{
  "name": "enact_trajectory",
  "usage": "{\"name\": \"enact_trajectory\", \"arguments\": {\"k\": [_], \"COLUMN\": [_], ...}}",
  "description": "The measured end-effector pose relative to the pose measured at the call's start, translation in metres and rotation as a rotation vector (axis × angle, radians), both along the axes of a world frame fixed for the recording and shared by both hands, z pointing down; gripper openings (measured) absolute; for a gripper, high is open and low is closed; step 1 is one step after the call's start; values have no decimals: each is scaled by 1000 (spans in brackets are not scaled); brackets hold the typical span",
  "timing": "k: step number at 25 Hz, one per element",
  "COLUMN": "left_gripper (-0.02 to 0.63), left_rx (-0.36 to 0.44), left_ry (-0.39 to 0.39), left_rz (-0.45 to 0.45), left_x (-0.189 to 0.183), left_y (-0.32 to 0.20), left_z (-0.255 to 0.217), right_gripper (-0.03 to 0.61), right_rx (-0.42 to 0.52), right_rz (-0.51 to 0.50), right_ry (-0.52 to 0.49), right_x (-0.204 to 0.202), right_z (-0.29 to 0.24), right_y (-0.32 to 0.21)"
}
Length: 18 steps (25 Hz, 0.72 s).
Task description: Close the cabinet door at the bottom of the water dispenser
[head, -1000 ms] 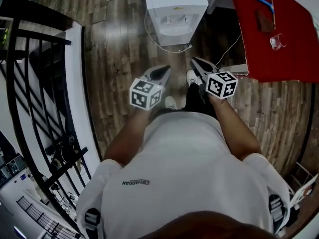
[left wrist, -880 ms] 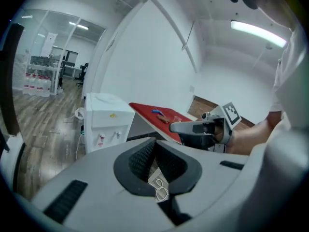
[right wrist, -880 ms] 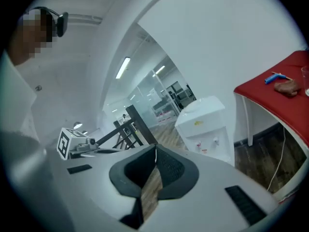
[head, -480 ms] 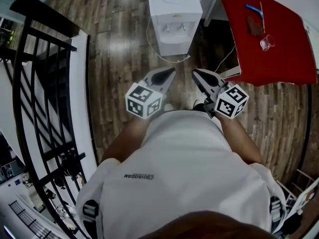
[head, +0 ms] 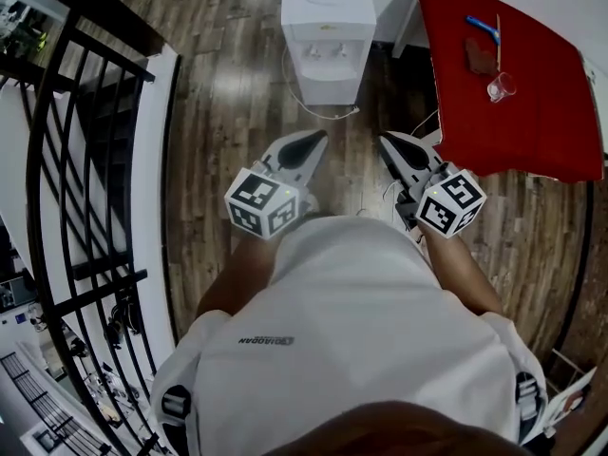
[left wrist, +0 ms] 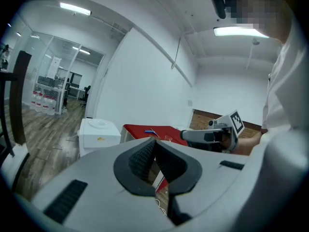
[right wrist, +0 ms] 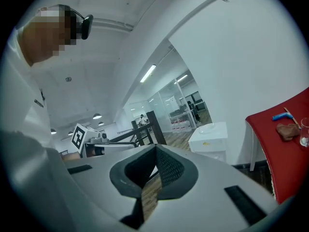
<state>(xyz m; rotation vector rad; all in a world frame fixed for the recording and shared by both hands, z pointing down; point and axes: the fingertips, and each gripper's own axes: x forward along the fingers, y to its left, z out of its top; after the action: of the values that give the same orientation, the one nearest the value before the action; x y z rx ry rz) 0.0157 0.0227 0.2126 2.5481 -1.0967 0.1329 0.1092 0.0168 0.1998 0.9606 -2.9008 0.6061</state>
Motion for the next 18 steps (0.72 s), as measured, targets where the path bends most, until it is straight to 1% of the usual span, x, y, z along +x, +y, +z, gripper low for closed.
{"name": "enact_trajectory", "arguments": {"k": [3,6,8,11,13,16,18], "left_gripper": [-8,-8,-8,-8,-8,-8,-8], "left_rx": [-9,-8,-21,-53,-55,-22,7], "left_ry": [8,-19,-35,-28,-25,-36,-44], "left_rz": [-36,-69,-76,-33,3,35,68], "left_x": [15,23,26,31,28,19,11], "left_y": [15,29,36,48,47,43,45], "left_z": [-1,-1,3,7,5,-1,-3], "right_gripper": [20,20,20,20,20,20,20], "right_rx": [3,10,11,4,13,-18,-32], "right_rz": [-11,-4,19,69,80,117,130], "right_ry": [-1,-13,-20,-35,-37,-38,-39], "right_x": [22,42,53,61,58,49,36], "right_z": [1,2,4,8,8,16,20], "right_y": [17,27,30,43,50,53,56]}}
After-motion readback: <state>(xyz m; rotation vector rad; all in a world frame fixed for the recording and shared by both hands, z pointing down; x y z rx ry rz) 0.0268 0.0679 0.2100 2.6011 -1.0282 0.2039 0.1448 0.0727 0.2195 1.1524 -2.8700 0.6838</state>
